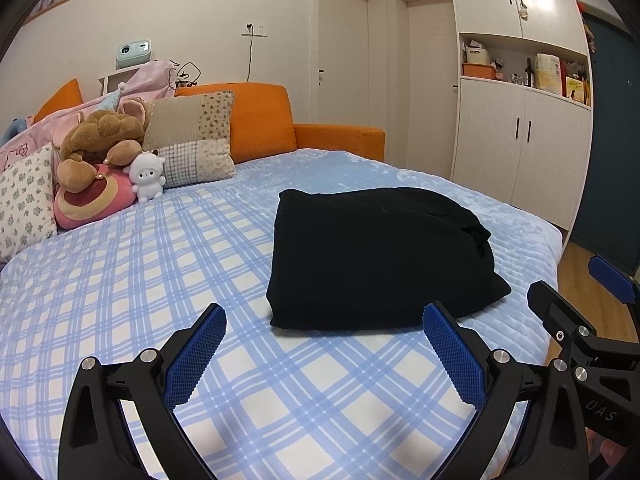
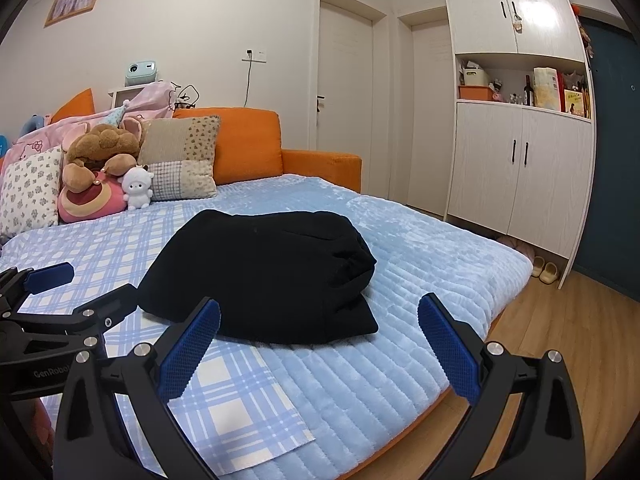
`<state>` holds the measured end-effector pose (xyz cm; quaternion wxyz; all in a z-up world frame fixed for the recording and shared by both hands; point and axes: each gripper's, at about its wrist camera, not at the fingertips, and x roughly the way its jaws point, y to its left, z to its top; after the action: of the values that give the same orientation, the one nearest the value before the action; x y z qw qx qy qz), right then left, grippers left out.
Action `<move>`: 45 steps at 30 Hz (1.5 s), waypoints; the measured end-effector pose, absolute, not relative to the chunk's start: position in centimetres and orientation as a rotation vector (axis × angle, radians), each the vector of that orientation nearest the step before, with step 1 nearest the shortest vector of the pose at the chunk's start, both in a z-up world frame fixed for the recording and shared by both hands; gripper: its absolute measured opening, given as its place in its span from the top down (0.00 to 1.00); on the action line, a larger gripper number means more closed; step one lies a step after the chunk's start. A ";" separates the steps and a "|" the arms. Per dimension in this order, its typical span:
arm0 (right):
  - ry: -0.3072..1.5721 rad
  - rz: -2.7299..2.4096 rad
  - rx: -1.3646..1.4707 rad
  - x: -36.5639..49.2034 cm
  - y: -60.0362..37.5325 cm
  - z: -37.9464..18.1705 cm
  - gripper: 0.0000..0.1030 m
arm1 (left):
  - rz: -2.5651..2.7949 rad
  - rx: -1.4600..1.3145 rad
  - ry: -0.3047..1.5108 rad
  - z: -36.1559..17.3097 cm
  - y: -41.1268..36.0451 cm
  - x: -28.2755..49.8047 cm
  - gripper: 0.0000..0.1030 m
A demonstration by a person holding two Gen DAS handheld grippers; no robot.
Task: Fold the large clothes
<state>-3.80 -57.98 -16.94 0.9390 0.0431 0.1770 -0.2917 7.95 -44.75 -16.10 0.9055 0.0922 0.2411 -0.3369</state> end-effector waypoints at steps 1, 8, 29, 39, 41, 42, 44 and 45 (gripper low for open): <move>0.362 -0.596 0.087 -3.8 -58.0 -17.0 0.05 | -0.692 0.194 0.494 -16.1 -44.8 7.8 0.03; 0.356 -0.601 0.094 -4.0 -58.0 -17.0 0.05 | -0.682 0.197 0.481 -15.8 -45.1 7.6 0.03; 0.365 -0.606 0.100 -3.9 -58.0 -17.3 0.05 | -0.659 0.189 0.466 -15.9 -45.1 7.4 0.03; 0.381 -0.609 0.103 -3.6 -58.1 -17.6 0.05 | -0.662 0.220 0.482 -16.3 -45.5 7.6 0.05; 0.375 -0.610 0.103 -3.5 -58.2 -17.6 0.05 | -0.642 0.218 0.455 -16.1 -45.4 7.3 0.04; 0.371 -0.610 0.103 -3.5 -58.2 -17.5 0.05 | -0.636 0.214 0.445 -16.0 -45.3 7.2 0.04; 0.366 -0.611 0.100 -3.5 -58.3 -17.3 0.05 | -0.641 0.211 0.451 -15.9 -45.4 7.3 0.04; 0.366 -0.611 0.099 -3.5 -58.3 -17.3 0.05 | -0.647 0.208 0.456 -15.9 -45.4 7.5 0.04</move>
<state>-3.50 -58.32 -17.27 0.9361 0.0483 0.1792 -0.2989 7.46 -45.37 -15.91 0.9173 0.1010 0.2219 -0.3147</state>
